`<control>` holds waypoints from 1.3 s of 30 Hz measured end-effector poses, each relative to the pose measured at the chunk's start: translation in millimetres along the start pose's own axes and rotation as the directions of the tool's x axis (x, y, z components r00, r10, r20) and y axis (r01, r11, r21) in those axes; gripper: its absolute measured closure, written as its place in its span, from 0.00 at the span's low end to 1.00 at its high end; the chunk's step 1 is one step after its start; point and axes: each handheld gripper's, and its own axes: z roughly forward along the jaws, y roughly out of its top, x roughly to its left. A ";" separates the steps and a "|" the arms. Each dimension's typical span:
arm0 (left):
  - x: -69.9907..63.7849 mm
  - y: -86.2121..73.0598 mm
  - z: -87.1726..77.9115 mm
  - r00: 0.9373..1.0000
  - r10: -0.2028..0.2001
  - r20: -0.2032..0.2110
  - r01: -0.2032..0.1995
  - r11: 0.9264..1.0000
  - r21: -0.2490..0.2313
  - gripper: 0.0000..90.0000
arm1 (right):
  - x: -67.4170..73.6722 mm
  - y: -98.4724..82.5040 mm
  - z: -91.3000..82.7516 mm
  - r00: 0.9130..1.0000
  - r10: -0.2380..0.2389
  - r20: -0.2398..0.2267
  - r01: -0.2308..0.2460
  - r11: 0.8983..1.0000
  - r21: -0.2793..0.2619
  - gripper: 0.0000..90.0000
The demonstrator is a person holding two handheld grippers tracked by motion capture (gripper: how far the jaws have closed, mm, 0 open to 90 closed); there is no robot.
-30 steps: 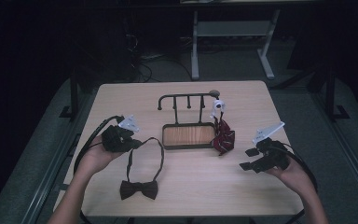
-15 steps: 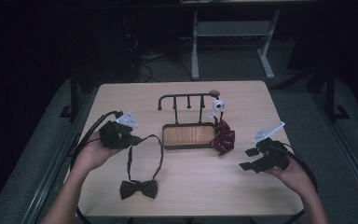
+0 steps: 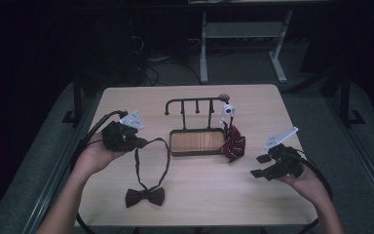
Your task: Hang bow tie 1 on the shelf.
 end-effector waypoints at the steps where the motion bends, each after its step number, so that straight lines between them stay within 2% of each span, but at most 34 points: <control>1: 0.1 0.9 -1.1 1.000 0.002 0.000 -0.002 1.000 -0.001 1.00 | 0.0 -0.1 0.0 1.000 -0.001 0.000 0.001 1.000 0.000 0.41; 16: 3.1 13.6 -9.8 1.000 0.018 0.020 -0.018 1.000 -0.008 1.00 | -0.9 -0.5 -2.3 1.000 -0.004 0.000 0.004 1.000 -0.006 0.41; 39: 15.0 30.9 -15.6 0.999 0.014 0.050 -0.013 1.000 -0.009 1.00 | 0.3 0.2 -4.4 1.000 -0.002 -0.002 0.002 1.000 -0.012 0.41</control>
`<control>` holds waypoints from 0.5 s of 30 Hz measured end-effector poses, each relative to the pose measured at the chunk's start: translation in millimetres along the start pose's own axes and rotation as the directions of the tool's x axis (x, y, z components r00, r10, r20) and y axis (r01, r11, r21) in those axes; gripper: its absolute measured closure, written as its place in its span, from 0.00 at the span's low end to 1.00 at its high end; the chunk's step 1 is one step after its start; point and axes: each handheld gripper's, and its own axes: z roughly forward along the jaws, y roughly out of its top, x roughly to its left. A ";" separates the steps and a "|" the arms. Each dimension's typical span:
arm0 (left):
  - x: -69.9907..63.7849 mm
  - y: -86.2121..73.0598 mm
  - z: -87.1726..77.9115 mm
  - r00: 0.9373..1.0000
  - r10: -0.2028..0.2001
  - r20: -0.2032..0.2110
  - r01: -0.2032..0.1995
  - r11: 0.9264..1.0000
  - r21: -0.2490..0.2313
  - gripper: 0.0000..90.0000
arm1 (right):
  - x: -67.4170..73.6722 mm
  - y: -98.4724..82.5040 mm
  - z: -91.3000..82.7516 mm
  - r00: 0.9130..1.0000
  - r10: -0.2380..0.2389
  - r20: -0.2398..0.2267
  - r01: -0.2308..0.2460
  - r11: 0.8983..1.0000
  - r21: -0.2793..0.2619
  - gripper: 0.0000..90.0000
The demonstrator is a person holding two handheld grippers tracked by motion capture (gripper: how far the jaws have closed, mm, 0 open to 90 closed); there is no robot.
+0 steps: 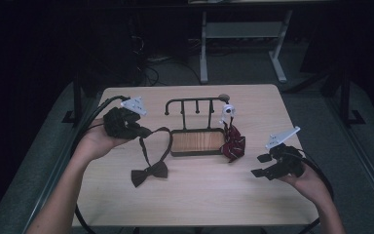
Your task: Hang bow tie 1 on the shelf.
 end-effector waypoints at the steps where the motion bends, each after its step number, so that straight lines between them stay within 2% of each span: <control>1: 1.0 0.9 0.1 1.000 0.003 -0.003 -0.003 1.000 -0.002 1.00 | 0.0 0.1 -0.2 1.000 -0.003 0.000 0.003 1.000 -0.002 0.41; 15: 16.6 19.3 -2.8 1.000 -0.019 -0.020 0.019 1.000 0.003 1.00 | -0.4 0.4 -1.5 1.000 -0.003 -0.004 0.003 1.000 -0.009 0.41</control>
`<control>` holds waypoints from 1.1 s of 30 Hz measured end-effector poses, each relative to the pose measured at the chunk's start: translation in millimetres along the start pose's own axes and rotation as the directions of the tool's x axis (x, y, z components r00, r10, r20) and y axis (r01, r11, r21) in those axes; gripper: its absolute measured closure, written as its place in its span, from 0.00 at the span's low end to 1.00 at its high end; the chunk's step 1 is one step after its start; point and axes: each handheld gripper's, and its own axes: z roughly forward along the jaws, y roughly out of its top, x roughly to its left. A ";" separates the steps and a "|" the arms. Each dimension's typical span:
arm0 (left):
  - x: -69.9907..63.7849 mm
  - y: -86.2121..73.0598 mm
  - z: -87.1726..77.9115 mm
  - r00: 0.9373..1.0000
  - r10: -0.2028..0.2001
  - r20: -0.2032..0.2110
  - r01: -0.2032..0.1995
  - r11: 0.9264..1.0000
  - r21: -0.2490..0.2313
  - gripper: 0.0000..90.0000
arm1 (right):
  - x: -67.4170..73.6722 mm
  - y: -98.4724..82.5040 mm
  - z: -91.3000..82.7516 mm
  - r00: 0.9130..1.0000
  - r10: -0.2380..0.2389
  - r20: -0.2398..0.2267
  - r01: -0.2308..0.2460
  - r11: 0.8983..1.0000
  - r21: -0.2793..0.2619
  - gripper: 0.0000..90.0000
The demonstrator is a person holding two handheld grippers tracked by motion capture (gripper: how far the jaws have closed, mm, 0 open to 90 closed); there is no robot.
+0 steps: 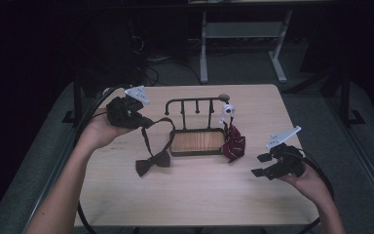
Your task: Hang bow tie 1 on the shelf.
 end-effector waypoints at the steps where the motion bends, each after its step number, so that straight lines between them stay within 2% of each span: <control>1: 0.9 1.2 0.4 1.000 0.002 0.000 -0.002 1.000 0.004 1.00 | 0.0 0.0 -0.1 1.000 -0.001 0.000 0.001 1.000 0.000 0.41; 20: 21.0 17.2 -0.5 0.999 -0.032 -0.017 0.032 0.999 0.021 1.00 | -1.1 0.2 -2.2 1.000 -0.003 -0.008 0.003 1.000 -0.013 0.41; 23: 23.5 20.1 0.7 0.999 -0.026 -0.027 0.027 0.999 0.034 1.00 | -1.5 -0.1 -2.7 1.000 -0.002 -0.011 0.002 1.000 -0.019 0.41; 33: 35.5 25.8 9.5 0.998 -0.057 -0.028 0.058 0.997 0.050 1.00 | -5.0 -0.9 -2.0 1.000 -0.004 -0.018 0.004 1.000 -0.023 0.41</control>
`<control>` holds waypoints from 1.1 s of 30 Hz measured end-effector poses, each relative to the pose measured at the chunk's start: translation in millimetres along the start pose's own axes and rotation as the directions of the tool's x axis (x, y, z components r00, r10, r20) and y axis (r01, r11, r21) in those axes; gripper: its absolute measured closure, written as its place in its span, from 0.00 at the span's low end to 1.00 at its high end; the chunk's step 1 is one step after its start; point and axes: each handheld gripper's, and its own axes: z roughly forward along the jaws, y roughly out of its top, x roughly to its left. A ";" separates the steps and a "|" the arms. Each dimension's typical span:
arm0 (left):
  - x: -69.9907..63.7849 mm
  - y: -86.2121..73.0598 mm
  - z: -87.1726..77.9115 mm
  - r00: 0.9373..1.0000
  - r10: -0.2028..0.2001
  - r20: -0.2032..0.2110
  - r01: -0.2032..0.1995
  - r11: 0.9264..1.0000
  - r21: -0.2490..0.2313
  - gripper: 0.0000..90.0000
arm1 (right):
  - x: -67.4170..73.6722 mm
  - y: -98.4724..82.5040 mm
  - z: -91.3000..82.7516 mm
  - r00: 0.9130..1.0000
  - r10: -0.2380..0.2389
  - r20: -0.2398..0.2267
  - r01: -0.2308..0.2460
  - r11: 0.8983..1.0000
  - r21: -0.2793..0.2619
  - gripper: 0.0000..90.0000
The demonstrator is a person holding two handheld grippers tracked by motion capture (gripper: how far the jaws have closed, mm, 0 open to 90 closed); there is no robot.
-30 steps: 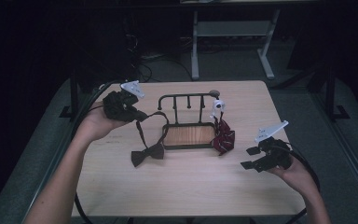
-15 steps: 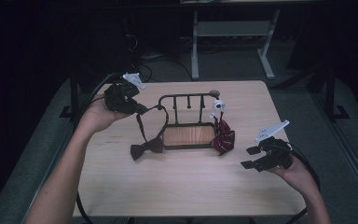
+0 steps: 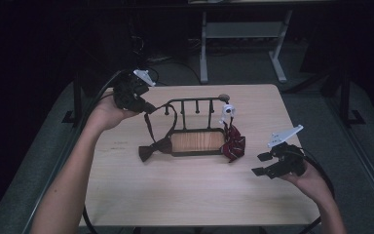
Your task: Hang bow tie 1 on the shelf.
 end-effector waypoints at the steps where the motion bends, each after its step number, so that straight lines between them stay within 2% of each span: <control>1: 1.4 0.2 1.9 1.000 -0.002 -0.005 0.002 1.000 0.008 1.00 | -0.1 0.1 -0.2 1.000 -0.001 0.001 0.001 1.000 -0.001 0.41; 12: 14.8 0.0 14.1 0.999 -0.036 -0.004 0.036 0.999 0.040 1.00 | 0.2 -0.8 -3.0 1.000 0.001 0.008 -0.001 1.000 -0.004 0.41; 16: 15.5 1.6 18.9 0.999 -0.039 -0.007 0.039 0.998 0.052 1.00 | 1.5 -1.5 -4.7 1.000 0.010 0.012 -0.010 1.000 -0.004 0.41; 19: 17.2 2.8 21.5 1.000 -0.027 -0.015 0.028 0.996 0.079 1.00 | 2.1 -1.8 -5.4 1.000 0.012 0.013 -0.012 1.000 -0.004 0.41; 26: 17.7 1.9 24.0 0.999 -0.044 -0.016 0.045 0.996 0.077 1.00 | 1.4 -2.2 -5.2 1.000 0.010 0.012 -0.010 1.000 -0.007 0.41; 29: 17.7 1.8 24.5 0.999 -0.037 -0.017 0.038 0.995 0.087 1.00 | 0.3 -2.9 -4.9 1.000 0.009 0.010 -0.009 1.000 -0.007 0.41; 33: 16.9 0.6 27.7 0.999 -0.048 -0.021 0.049 0.995 0.086 0.92 | -0.8 -3.6 -5.0 1.000 0.014 0.007 -0.014 1.000 -0.010 0.41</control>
